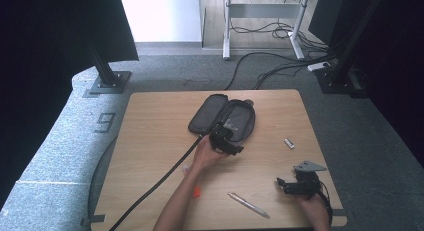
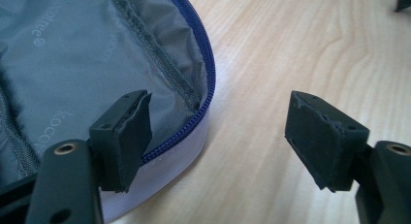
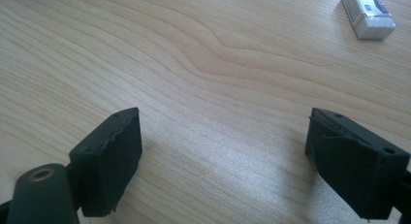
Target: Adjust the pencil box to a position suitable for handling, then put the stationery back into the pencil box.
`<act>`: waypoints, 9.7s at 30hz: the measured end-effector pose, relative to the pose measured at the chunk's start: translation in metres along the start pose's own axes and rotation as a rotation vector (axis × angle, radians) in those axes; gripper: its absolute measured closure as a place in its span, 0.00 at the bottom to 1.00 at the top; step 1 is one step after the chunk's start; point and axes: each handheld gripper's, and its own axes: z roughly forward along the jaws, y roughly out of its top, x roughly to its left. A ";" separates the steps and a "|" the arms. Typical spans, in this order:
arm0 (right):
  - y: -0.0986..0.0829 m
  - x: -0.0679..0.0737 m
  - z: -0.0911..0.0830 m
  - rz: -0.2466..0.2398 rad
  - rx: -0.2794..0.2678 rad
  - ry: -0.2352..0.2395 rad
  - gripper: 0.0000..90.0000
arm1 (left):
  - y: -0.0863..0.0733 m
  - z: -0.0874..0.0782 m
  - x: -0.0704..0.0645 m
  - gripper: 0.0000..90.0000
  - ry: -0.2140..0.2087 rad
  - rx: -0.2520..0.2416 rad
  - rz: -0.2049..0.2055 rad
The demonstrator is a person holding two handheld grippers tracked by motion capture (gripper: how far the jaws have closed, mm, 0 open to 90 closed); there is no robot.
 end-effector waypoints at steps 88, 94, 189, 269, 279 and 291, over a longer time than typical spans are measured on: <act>0.000 0.000 0.000 0.000 0.000 0.000 0.14 | -0.058 -0.066 -0.106 0.21 -0.044 -0.081 0.031; 0.000 0.000 0.000 0.000 0.000 0.000 0.14 | -0.066 -0.087 -0.093 0.19 0.014 -0.091 -0.006; 0.001 0.004 0.002 0.016 0.017 -0.015 0.05 | -0.229 -0.157 -0.015 0.00 0.371 -0.010 -0.277; 0.087 -0.093 0.037 0.032 0.059 -0.057 0.51 | -0.229 -0.157 -0.015 0.00 0.371 -0.011 -0.277; 0.084 -0.096 0.052 0.032 0.094 -0.060 0.64 | -0.229 -0.157 -0.015 0.00 0.371 -0.011 -0.276; 0.076 -0.099 0.057 0.084 0.095 -0.038 0.80 | -0.229 -0.157 -0.015 0.00 0.371 -0.011 -0.276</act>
